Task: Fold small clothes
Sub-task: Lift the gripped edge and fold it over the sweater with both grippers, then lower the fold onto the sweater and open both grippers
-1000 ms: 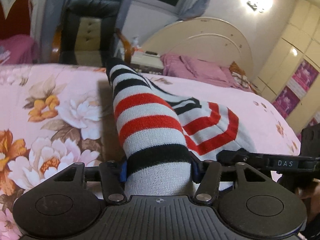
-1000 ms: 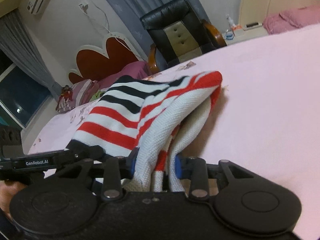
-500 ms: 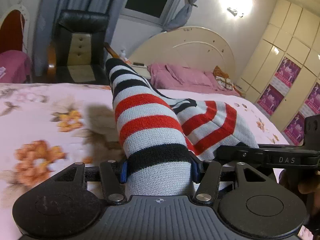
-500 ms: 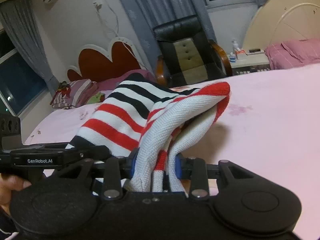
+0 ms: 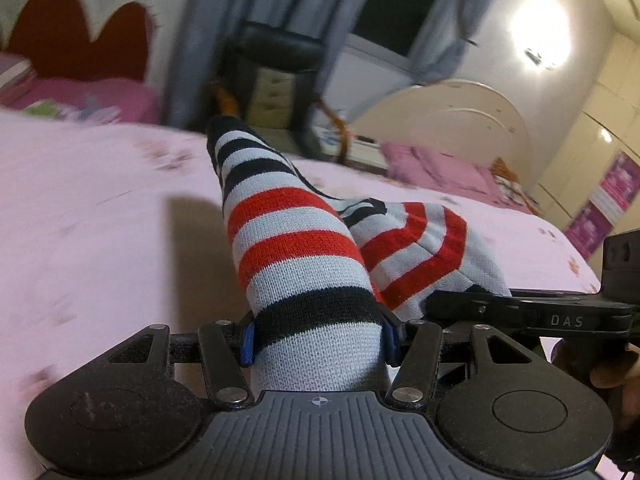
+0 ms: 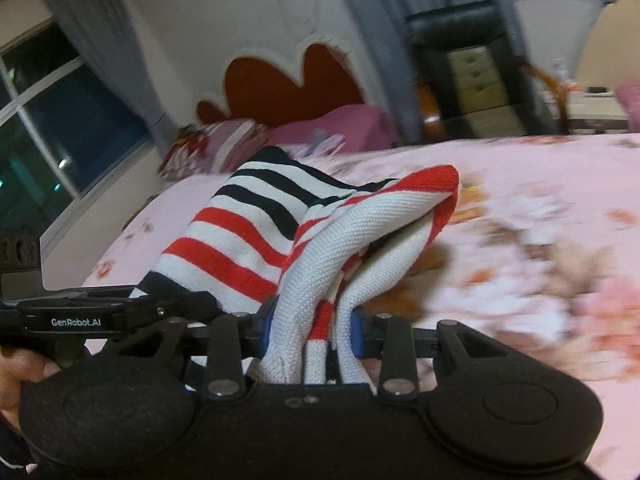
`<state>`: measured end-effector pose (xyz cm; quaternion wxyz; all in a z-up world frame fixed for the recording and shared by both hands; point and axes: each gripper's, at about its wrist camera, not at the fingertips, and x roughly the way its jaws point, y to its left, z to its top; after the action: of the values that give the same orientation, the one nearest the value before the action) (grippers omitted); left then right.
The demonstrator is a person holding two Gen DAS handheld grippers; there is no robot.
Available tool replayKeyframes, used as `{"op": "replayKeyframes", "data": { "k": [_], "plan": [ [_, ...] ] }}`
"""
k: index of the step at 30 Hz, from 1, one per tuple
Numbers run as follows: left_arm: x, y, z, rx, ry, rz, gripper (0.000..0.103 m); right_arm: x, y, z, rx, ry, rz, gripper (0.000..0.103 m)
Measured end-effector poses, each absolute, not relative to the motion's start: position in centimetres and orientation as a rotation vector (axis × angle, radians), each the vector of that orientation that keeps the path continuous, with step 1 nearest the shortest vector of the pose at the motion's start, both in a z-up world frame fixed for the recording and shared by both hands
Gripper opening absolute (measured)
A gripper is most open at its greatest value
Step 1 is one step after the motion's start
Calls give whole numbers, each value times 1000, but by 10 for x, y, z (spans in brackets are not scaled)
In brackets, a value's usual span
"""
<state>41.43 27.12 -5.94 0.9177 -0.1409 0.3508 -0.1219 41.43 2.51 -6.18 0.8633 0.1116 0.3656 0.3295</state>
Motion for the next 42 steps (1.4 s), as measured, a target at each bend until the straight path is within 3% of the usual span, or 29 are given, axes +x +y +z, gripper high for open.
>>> {"op": "replayKeyframes", "data": {
  "k": [11,17,19,20,21,23,25,26,27,32,34,36,42],
  "plan": [
    [398,351,-140,-426,763,-218,56,407,111,-98,181,845,706,34],
    [397,361,-163,-494,736,-263,62,416,81,-138,393,938,680,35],
    [397,361,-161,-492,734,-260,71,415,81,-136,404,946,673,36],
    [394,363,-158,-479,728,-251,74,415,81,-132,404,957,671,40],
    [390,364,-151,-460,716,-232,78,415,80,-125,396,960,654,51],
    [374,372,-133,-410,658,-196,77,405,69,-102,330,886,571,66],
    [361,375,-112,-351,589,-180,77,397,58,-79,277,789,577,42],
    [362,372,-105,-338,567,-204,77,395,57,-72,269,771,583,23],
    [364,367,-100,-315,557,-227,77,394,58,-63,255,751,599,19],
    [392,319,-109,-128,621,-329,77,394,109,-61,23,742,661,23],
    [401,316,-122,-120,650,-298,77,398,121,-76,-85,785,615,12],
    [399,320,-123,-154,641,-291,77,403,122,-89,-123,806,578,8],
    [351,333,-104,-173,578,-294,72,366,103,-48,-91,715,617,14]
  ]
}}
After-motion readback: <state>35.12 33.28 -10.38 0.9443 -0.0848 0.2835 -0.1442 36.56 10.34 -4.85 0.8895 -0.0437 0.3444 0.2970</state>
